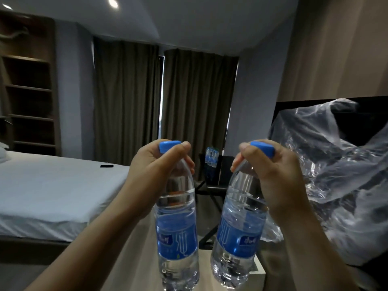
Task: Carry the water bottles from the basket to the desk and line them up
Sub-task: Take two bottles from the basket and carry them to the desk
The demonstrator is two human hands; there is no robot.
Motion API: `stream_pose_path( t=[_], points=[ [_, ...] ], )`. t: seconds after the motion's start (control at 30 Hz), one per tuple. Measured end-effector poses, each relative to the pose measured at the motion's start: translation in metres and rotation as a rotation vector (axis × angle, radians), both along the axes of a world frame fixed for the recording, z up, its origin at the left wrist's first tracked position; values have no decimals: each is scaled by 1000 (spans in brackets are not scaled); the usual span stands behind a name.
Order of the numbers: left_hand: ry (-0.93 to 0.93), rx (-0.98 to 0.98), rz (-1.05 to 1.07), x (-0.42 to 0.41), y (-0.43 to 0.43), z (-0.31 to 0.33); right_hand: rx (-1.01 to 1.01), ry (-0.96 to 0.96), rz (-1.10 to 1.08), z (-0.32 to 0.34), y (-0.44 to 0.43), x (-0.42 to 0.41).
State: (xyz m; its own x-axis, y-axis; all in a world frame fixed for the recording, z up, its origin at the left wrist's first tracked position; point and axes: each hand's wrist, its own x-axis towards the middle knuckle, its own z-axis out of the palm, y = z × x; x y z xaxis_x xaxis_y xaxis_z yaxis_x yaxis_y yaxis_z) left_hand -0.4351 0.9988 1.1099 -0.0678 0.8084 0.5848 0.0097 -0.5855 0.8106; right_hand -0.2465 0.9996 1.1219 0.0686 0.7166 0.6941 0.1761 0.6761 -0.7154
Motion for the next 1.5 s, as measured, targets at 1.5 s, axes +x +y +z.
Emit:
stream_pose_path(
  t=[1.5],
  points=[
    [127,-41,275,-118,720,-66,-124,9,-221,-59,714,-137]
  ],
)
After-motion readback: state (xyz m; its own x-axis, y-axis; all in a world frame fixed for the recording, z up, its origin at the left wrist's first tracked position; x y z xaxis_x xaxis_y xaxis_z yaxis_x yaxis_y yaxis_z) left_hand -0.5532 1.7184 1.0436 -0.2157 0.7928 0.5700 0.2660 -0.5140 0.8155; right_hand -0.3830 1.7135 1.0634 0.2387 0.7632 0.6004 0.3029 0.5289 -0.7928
